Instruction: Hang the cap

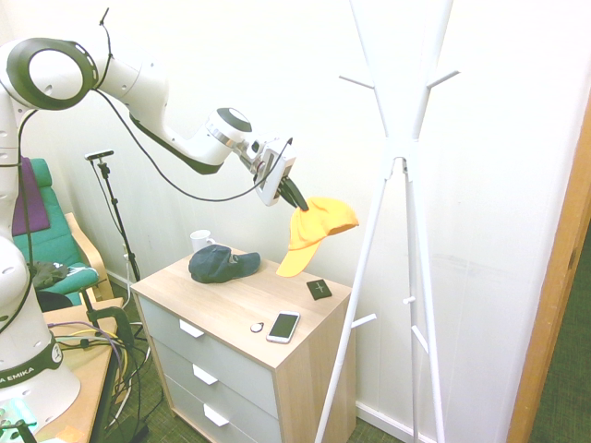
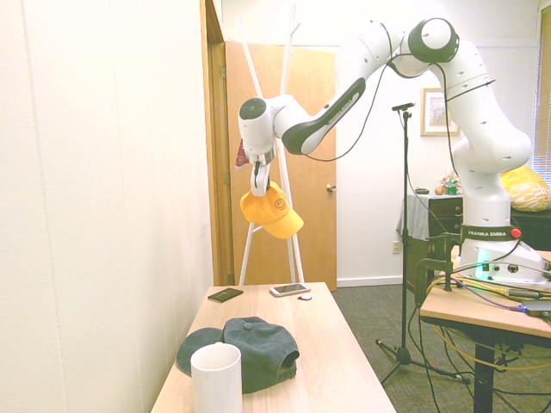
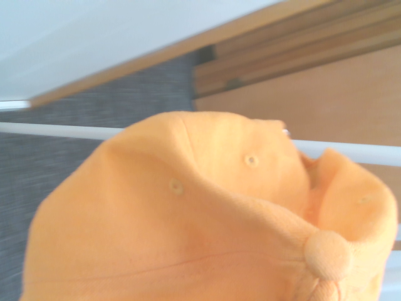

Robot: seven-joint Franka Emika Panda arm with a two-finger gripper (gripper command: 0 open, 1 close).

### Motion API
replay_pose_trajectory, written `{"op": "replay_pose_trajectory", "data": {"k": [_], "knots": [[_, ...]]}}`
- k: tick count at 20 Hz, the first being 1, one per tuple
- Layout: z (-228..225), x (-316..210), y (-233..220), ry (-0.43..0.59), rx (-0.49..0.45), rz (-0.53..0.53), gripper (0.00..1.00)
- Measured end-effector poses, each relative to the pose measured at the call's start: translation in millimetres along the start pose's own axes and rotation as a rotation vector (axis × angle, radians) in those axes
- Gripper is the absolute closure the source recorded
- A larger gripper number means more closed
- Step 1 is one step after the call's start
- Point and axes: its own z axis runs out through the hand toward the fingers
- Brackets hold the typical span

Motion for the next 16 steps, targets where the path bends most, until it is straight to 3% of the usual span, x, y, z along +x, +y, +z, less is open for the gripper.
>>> {"op": "replay_pose_trajectory", "data": {"k": [10, 16], "knots": [[-61, 98, 118, 0.153, -0.095, 0.08, 1.0], [-115, 146, 173, 0.218, -0.098, 0.134, 1.0]]}}
